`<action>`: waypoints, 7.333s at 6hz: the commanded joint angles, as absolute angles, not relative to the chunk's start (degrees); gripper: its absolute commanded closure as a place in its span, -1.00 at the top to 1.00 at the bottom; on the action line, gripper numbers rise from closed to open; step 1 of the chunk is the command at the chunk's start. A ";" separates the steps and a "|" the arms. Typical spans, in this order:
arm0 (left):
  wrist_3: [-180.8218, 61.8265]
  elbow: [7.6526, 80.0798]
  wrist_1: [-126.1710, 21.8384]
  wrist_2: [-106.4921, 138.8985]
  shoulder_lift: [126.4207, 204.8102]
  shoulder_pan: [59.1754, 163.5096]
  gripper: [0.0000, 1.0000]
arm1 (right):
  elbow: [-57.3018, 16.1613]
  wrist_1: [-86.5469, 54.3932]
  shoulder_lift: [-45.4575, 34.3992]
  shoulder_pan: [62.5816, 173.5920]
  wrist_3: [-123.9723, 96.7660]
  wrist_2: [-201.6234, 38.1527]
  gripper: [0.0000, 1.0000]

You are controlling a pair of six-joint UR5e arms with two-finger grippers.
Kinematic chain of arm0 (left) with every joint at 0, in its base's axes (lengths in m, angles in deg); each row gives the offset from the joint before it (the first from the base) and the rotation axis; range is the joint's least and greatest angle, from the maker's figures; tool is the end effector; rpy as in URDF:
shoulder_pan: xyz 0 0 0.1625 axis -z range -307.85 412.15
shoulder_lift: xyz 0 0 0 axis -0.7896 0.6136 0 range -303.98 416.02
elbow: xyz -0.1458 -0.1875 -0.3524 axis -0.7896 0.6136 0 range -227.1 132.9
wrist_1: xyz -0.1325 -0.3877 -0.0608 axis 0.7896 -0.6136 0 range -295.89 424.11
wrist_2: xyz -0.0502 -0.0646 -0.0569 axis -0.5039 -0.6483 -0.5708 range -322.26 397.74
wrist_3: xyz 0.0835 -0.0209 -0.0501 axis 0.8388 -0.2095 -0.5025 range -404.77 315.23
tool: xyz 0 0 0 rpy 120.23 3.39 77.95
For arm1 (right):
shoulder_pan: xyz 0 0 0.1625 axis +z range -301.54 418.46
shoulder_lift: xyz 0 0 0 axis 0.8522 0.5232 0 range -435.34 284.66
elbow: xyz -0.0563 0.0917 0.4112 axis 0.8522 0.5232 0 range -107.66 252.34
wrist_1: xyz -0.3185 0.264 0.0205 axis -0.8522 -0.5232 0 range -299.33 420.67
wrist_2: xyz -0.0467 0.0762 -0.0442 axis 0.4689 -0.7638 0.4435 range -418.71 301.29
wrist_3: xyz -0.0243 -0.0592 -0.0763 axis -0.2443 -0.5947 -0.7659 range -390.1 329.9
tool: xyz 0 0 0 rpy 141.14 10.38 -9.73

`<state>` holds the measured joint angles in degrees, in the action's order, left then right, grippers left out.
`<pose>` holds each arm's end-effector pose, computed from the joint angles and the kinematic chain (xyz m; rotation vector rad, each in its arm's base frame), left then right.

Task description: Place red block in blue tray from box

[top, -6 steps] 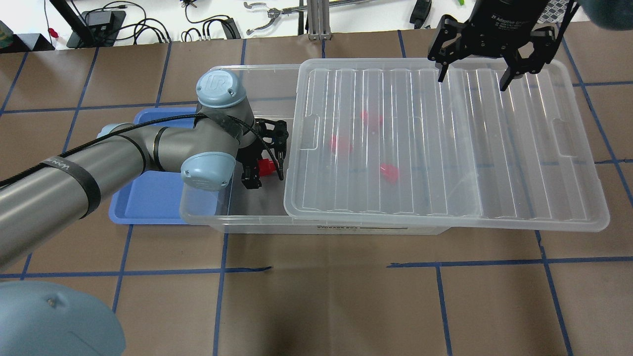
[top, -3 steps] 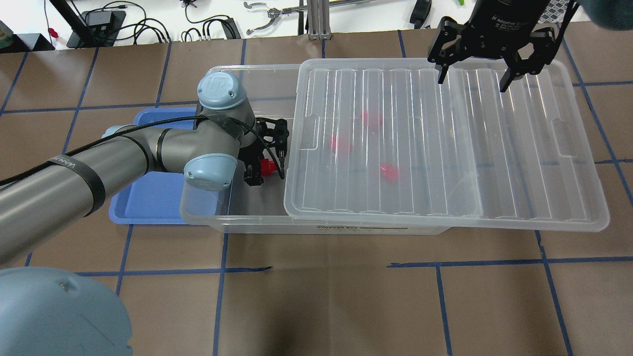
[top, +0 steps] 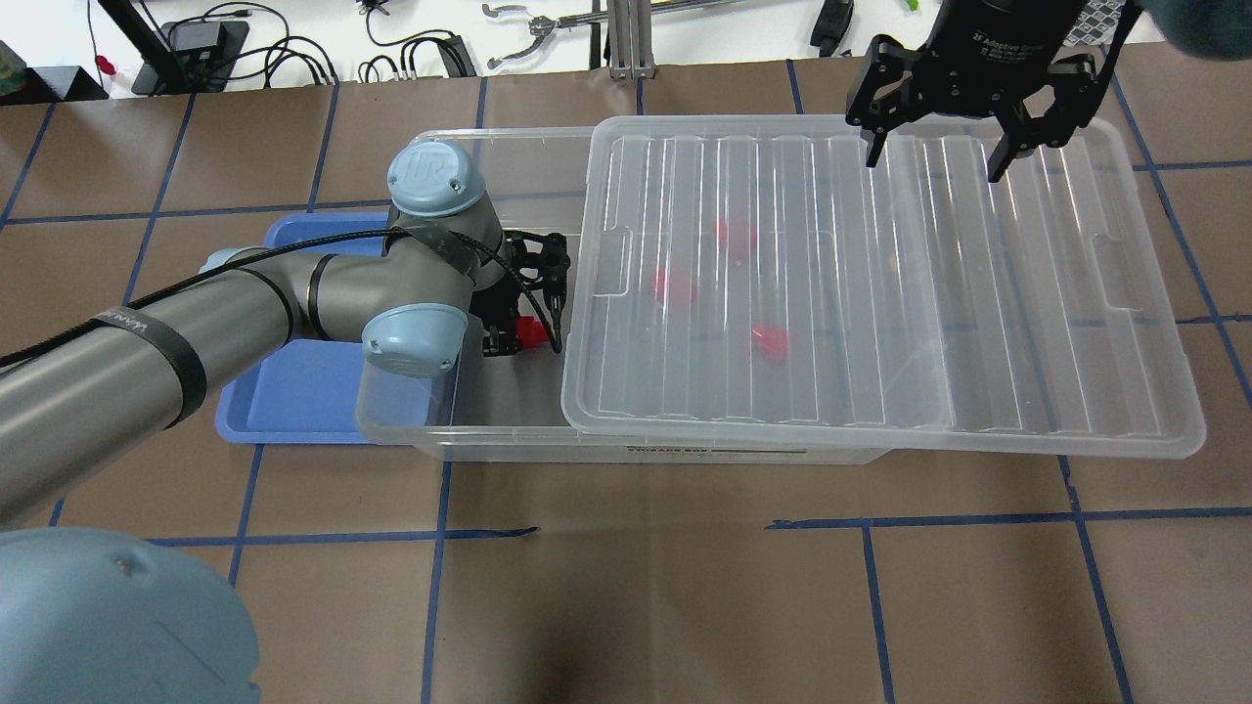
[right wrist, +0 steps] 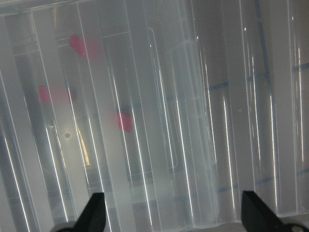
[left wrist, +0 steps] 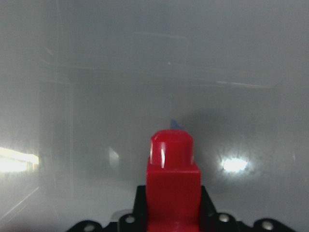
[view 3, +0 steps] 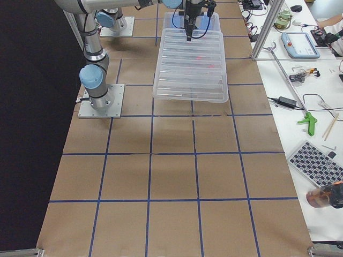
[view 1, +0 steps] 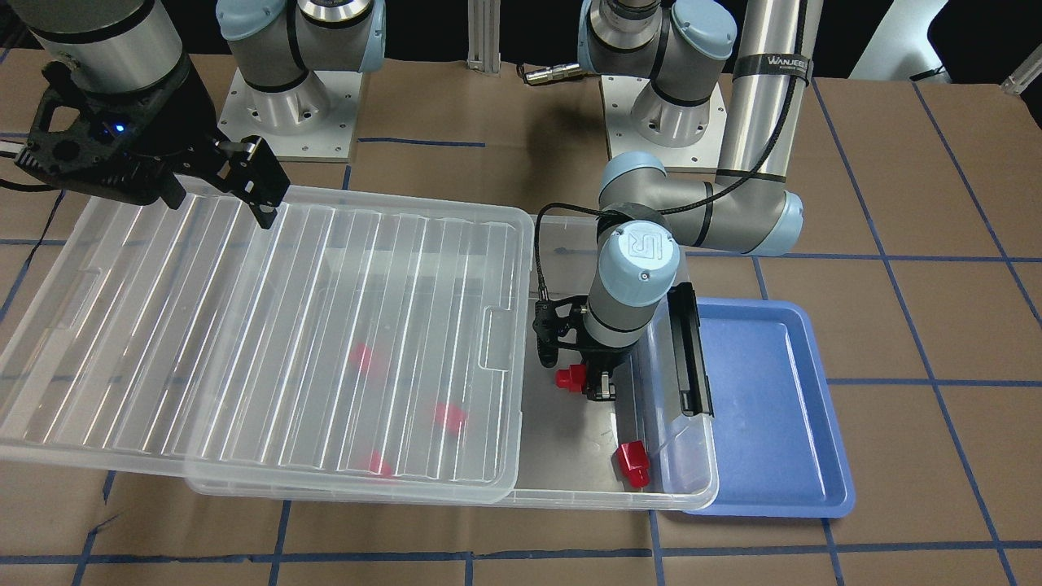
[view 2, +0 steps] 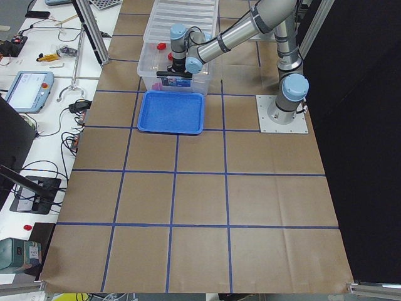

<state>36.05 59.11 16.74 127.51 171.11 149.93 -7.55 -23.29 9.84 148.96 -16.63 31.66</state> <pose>-0.2105 -0.5534 0.1913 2.1864 2.2409 -0.0328 0.1372 -0.5235 0.5213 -0.3540 -3.1135 -0.0190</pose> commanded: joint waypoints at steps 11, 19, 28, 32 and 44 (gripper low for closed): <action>56.38 35.85 -21.05 123.87 163.68 127.67 -1.00 | -9.57 -22.74 9.74 137.88 -33.98 33.04 1.00; 62.46 57.84 10.68 128.88 169.66 126.24 0.61 | -25.82 -41.37 4.55 114.97 -49.84 43.59 1.00; 51.21 32.18 -32.04 129.49 155.79 128.17 0.97 | -28.29 -39.79 6.05 118.04 -50.41 36.82 1.00; 31.40 33.23 -31.78 128.79 153.32 131.31 0.97 | -28.56 -39.79 6.67 121.81 -49.71 36.82 1.00; -49.43 40.60 -21.82 129.14 147.69 144.88 0.97 | -30.76 -39.70 8.42 128.50 -46.45 33.48 1.00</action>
